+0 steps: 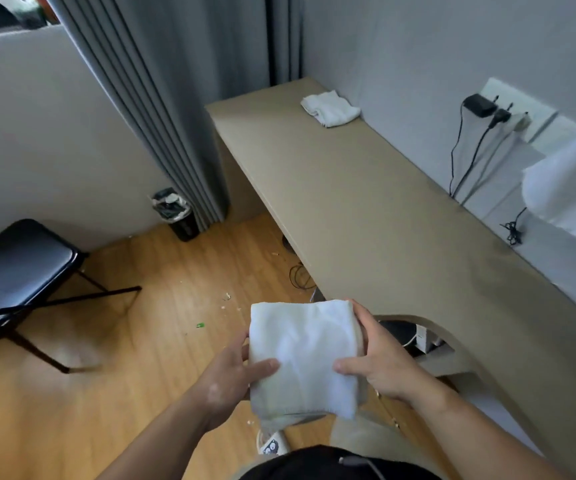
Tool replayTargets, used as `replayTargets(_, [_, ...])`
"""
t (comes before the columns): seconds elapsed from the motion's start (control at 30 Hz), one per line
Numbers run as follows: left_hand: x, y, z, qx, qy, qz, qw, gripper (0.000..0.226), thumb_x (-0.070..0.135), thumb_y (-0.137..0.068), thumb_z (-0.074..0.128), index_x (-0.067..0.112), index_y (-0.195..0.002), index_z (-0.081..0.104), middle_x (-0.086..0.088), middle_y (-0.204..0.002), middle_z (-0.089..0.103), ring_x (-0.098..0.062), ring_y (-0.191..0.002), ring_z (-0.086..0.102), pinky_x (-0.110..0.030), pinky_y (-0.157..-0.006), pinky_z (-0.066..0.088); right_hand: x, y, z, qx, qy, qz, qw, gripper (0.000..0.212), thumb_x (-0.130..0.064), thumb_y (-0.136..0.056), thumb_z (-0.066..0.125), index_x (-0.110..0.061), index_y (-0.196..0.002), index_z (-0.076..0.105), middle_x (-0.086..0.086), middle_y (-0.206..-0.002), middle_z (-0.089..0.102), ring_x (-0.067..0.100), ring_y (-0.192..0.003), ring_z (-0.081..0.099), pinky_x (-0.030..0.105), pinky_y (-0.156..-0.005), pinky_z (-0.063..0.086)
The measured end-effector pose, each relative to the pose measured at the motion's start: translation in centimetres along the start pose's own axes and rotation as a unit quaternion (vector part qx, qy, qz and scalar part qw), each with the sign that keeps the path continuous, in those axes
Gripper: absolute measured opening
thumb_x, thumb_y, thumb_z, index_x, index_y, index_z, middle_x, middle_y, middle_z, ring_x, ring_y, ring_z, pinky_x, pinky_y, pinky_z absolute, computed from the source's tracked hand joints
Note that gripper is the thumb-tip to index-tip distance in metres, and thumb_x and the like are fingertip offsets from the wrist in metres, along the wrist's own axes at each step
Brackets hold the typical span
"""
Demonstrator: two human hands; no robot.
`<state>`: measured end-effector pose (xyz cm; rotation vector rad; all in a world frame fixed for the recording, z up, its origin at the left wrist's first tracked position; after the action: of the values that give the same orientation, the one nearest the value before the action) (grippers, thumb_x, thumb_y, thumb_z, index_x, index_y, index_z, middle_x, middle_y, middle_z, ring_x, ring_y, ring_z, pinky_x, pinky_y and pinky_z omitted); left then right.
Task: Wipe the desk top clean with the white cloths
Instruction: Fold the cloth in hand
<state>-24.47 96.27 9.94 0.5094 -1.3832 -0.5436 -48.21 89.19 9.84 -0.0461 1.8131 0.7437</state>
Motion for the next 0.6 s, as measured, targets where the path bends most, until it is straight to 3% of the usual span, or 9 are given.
replayTargets(0.37, [8.3,-9.9,-11.6,0.036,0.017,-0.012,0.999,0.049,0.012,-0.091,0.075,0.026,-0.133,0.054,-0.004,-0.117,0.075,-0.028,-0.103,0.075,-0.046,-0.077,0.063,-7.7,-17.0,3.5,-0.009,-0.003,0.002,1.0,0.107,-0.021,-0.058,0.087,-0.043,-0.151,0.04,-0.018,-0.13,0.066,0.01,-0.118,0.067,0.045,-0.105,0.054])
replayTargets(0.6, [17.1,-18.9,-18.1,0.054,0.023,-0.022,0.998,0.05,0.011,-0.09,0.076,0.028,-0.132,0.055,-0.005,-0.117,0.075,-0.03,-0.104,0.075,-0.057,-0.084,0.062,-13.9,-30.5,3.2,-0.024,-0.007,0.003,1.0,0.1,-0.016,-0.062,0.084,-0.046,-0.147,0.041,-0.016,-0.126,0.069,0.011,-0.115,0.069,0.044,-0.102,0.055])
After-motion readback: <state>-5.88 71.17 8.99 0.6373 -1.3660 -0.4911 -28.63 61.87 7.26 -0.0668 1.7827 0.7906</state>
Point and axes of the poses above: each hand's wrist, its own y-axis away from the middle knuckle, its own z-axis out of the palm, x = y × z, the point moved 7 cm from there along -y, towards the middle knuckle
